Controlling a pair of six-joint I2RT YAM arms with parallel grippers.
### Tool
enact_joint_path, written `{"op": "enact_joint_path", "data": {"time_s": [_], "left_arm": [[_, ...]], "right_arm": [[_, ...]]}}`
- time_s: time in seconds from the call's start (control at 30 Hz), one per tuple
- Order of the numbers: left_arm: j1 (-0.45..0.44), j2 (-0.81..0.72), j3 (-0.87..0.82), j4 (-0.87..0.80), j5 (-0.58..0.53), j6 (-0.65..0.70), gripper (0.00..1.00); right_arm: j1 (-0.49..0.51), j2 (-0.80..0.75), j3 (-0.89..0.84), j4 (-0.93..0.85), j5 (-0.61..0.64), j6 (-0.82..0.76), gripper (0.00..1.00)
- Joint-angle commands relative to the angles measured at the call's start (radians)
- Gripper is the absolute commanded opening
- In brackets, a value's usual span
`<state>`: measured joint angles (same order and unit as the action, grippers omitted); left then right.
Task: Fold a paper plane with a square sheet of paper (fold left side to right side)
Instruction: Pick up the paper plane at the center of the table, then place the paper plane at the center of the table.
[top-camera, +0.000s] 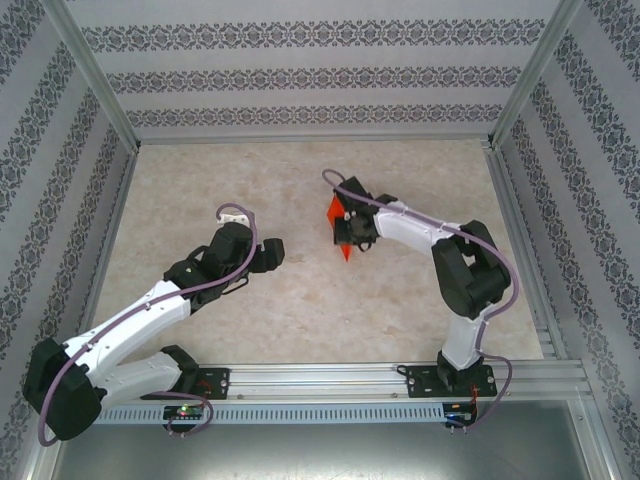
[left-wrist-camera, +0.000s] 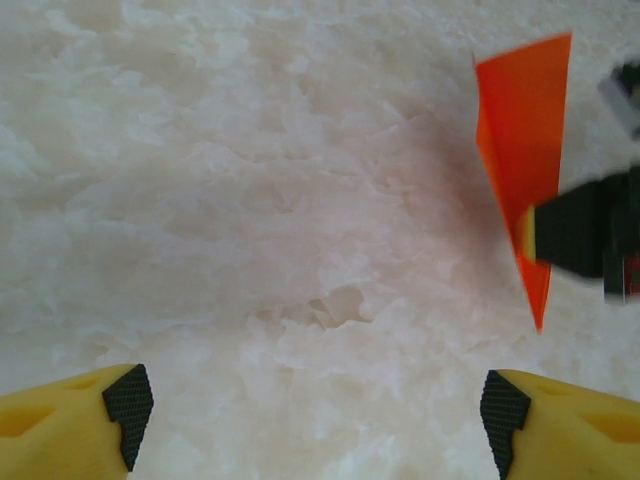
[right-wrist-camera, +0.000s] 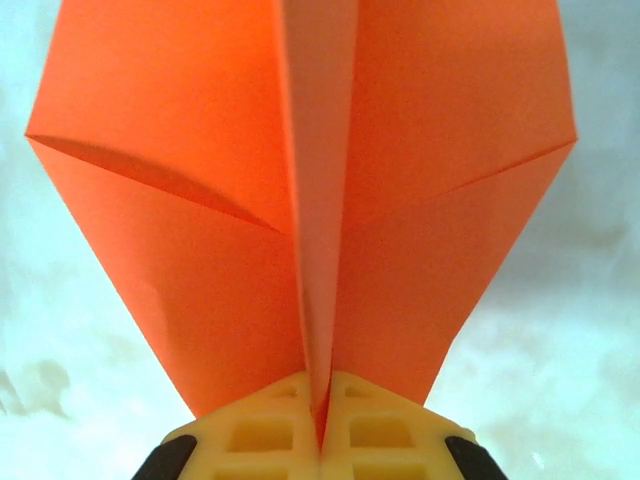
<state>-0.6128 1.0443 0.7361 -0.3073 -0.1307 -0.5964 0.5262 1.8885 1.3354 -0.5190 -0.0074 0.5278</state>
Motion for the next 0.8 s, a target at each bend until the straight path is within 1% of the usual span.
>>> {"op": "enact_joint_path", "data": {"time_s": [0.0,0.1,0.23,0.37,0.6,0.77], "left_arm": [[0.015,-0.031,-0.023,-0.008,0.019,0.029,0.99],[0.015,-0.037,-0.028,-0.009,0.041,0.053,1.00],[0.015,-0.061,-0.054,0.032,0.076,0.101,1.00],[0.015,-0.081,-0.063,0.035,0.069,0.141,1.00],[0.015,-0.121,-0.093,0.116,0.086,0.205,1.00],[0.015,-0.124,-0.093,0.156,0.085,0.258,1.00]], "right_arm": [[-0.031,0.102,0.133,-0.119,0.049,0.023,0.02],[-0.035,0.182,0.240,-0.171,0.078,0.017,0.03],[-0.035,0.274,0.343,-0.219,0.073,0.006,0.02],[-0.028,0.331,0.414,-0.262,0.070,-0.007,0.02],[-0.017,0.374,0.448,-0.294,0.086,-0.024,0.04],[-0.009,0.393,0.444,-0.288,0.072,-0.028,0.10]]}}
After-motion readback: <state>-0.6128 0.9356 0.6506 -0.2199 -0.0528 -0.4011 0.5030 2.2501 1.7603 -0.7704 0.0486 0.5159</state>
